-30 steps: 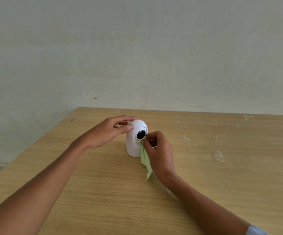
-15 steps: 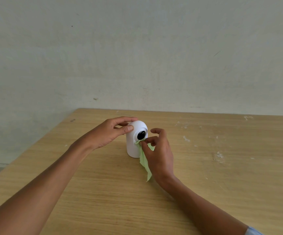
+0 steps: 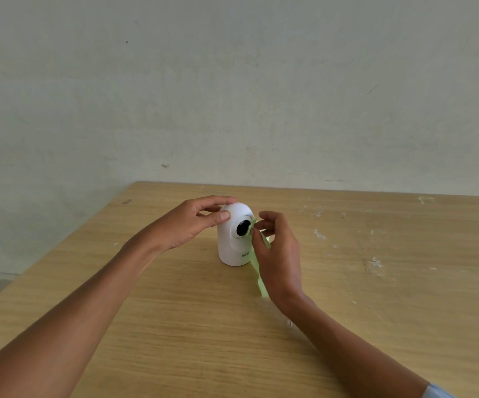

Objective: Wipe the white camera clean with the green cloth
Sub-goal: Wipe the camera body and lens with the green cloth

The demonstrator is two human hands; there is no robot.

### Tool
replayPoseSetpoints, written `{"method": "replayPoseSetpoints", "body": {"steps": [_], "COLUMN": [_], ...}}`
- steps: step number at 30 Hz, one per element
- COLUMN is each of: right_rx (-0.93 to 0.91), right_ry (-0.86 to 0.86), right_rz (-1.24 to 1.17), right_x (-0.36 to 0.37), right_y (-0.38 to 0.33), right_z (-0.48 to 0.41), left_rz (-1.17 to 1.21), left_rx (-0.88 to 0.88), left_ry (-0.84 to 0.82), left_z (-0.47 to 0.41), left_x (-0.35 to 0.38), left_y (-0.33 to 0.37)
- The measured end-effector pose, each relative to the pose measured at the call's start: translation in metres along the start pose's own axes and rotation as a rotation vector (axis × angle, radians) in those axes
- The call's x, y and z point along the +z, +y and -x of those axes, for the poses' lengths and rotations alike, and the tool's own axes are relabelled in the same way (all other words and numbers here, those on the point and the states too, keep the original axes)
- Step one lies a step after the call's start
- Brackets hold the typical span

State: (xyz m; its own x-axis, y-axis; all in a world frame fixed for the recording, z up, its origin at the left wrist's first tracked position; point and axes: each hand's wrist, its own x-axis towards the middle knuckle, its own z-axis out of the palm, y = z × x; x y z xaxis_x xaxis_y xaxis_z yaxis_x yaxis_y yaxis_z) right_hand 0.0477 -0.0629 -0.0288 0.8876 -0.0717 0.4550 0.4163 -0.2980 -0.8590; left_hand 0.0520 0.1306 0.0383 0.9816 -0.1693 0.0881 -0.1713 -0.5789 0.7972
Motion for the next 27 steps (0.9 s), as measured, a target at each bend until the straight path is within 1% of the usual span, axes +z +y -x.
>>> {"method": "replayPoseSetpoints", "body": {"steps": [4,9,14,18,23,25,27], "right_rx": [-0.109,-0.271,-0.354,-0.371,-0.429,-0.385,-0.286], "right_ry": [-0.004,-0.062,-0.103,-0.076,-0.167,-0.175,-0.153], "right_rz": [0.03,0.156,0.242,0.245,0.315,0.286,0.18], "right_x": [0.001,0.003,0.006,0.004,0.008,0.008,0.006], "right_y": [-0.004,-0.007,-0.006,-0.009,-0.003,0.001,0.004], "right_z": [0.001,0.007,0.011,0.007,0.012,0.011,0.01], "left_rz": [-0.009,-0.008,-0.017,0.007,-0.018,-0.02,-0.017], "left_rx": [-0.005,0.007,0.012,0.025,0.016,0.014,0.011], "left_ry": [0.001,0.001,-0.003,0.001,0.004,0.007,0.011], "left_z": [-0.001,-0.001,-0.001,-0.001,-0.002,-0.001,-0.001], "left_x": [-0.001,0.0,-0.001,0.001,0.0,0.0,0.0], "left_y": [-0.002,-0.002,-0.002,0.0,-0.003,-0.002,-0.001]}}
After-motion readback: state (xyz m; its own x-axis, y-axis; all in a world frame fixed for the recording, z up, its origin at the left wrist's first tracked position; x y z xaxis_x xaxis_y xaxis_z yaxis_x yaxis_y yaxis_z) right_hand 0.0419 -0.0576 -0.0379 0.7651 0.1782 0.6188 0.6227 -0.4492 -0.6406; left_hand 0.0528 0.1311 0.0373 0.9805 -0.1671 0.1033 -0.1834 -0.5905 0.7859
